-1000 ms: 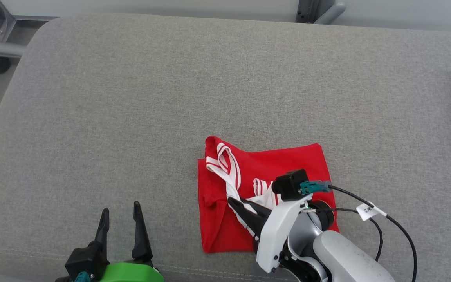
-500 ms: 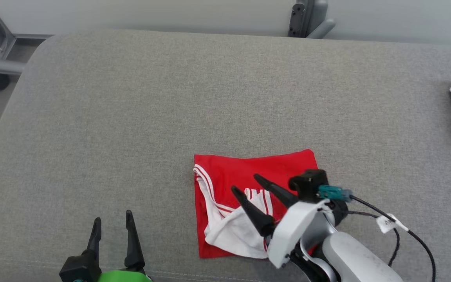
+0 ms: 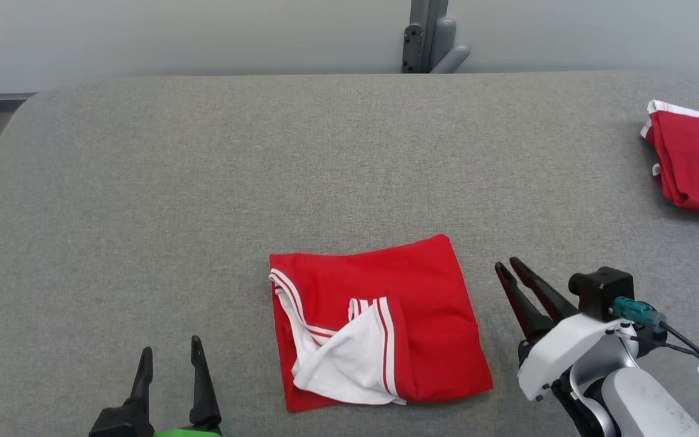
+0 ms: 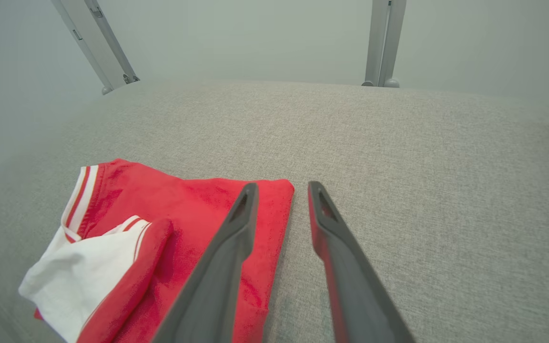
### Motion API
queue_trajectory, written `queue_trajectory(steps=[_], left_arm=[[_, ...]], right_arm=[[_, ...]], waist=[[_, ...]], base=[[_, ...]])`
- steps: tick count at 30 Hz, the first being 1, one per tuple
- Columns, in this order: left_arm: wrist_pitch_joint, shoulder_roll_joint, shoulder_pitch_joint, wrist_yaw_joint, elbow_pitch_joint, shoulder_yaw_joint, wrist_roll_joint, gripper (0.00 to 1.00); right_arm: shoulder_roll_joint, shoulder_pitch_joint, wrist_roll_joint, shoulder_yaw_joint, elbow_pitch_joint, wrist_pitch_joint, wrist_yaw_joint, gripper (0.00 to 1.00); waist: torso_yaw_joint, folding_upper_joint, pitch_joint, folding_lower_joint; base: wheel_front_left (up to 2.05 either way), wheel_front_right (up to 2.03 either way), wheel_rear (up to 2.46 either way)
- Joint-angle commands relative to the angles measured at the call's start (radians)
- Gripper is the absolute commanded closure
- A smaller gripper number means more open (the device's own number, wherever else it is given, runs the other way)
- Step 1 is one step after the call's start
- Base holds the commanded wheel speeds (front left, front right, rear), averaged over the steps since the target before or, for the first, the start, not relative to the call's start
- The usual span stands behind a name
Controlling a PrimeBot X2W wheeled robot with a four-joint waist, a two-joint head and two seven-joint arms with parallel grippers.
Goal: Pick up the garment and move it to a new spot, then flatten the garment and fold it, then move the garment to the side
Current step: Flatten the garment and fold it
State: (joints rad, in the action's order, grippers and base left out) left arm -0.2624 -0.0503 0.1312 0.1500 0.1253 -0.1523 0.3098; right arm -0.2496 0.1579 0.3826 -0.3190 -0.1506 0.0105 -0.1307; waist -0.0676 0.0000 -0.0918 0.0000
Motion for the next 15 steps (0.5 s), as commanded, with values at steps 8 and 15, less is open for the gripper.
queue_trajectory(steps=[8, 15], left_arm=[[-0.003, -0.001, -0.057, -0.004, 0.004, -0.016, -0.005, 0.00], [-0.003, -0.001, -0.073, 0.002, 0.011, -0.027, 0.004, 0.00]], right_arm=[[0.004, 0.041, 0.020, -0.069, -0.094, 0.032, 0.000, 1.00], [0.027, 0.095, 0.058, -0.203, -0.179, 0.059, 0.000, 1.00]], waist=[[-0.029, 0.0000, -0.074, 0.0000], [-0.057, 0.0000, -0.089, 0.0000]], base=[[0.00, 0.00, 0.00], [0.00, 0.00, 0.00]])
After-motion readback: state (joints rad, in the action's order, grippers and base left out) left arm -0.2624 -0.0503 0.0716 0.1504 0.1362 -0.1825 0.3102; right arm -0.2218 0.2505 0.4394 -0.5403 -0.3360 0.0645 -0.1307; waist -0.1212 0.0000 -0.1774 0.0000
